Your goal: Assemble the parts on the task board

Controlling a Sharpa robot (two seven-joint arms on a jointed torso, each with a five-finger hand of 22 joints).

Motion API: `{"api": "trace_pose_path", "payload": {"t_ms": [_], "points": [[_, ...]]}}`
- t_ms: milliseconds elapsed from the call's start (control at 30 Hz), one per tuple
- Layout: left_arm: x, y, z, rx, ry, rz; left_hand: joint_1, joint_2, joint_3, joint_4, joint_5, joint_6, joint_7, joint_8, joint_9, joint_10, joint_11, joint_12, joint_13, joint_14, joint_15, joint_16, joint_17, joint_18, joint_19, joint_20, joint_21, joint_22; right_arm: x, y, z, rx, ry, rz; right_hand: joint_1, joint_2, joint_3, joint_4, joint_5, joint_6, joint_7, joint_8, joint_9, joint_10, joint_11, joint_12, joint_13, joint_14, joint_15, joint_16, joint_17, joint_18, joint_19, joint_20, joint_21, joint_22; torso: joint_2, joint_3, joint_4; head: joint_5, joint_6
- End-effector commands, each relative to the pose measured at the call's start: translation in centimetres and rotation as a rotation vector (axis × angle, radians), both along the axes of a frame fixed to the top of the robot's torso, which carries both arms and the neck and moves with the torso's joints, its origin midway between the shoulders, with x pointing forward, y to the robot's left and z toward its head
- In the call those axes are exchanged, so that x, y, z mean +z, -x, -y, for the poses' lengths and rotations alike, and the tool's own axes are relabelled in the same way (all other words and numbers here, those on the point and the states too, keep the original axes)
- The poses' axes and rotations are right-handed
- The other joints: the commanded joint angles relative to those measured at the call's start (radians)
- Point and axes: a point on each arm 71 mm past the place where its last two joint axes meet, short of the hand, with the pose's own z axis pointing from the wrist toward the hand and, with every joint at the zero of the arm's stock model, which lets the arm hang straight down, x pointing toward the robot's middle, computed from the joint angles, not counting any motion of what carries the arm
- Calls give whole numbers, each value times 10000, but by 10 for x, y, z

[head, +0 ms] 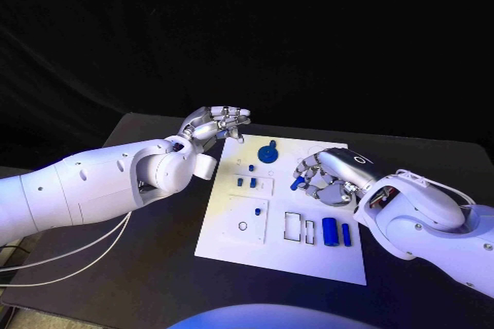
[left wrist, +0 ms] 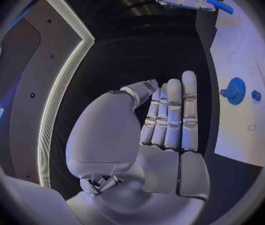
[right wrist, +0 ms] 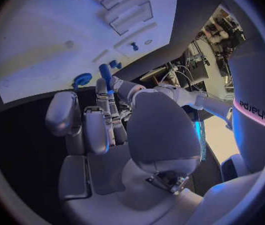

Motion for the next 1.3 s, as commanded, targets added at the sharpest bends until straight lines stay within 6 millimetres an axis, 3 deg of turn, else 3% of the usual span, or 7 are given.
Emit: {"api": "trace_pose_path", "payload": {"t_ms": [33,267,567,1300], "points": [[1,0,3,-186,86,84,-25,83,-1,-31,56,-73,-2,-19,13,-73,-26,68,12,-59,16,31,13,61,-7,36,-5,8,3,7,-13,416,-542,-71,-100,-22,6,-1,31,168,-86,309,509,57,14,-55,3,244,-81,44,-10,-106,72,8,31,276,-4,9,9,0,8],[1,-1,4,-207,96,75,-45,94,2,-29,54,-80,4,-22,16,-90,-20,76,12,-61,21,35,13,58,-9,37,0,12,-3,21,-44,1287,-890,-318,-106,-11,17,0,34,162,-87,314,519,58,12,-65,2,239,-83,36,-29,-95,51,5,-21,252,-8,-3,28,2,24],[0,-1,7,-256,117,65,-45,94,2,-29,54,-80,4,-22,16,-90,-20,76,12,-61,21,35,13,58,-9,37,0,12,-28,39,-75,2243,-798,-754,-94,7,46,-19,38,138,-87,318,541,50,9,-91,-2,238,-86,38,-26,-89,37,1,-54,242,18,7,7,84,-12],[0,-1,7,-269,117,52,-45,94,2,-29,54,-80,4,-22,16,-90,-20,76,12,-61,21,35,13,58,-9,37,0,12,-64,42,-88,2281,-191,-1096,-91,13,63,-36,39,120,-81,324,561,52,12,-108,-3,238,-87,45,-14,-93,43,-2,-37,256,14,-1,15,128,-105]]}}
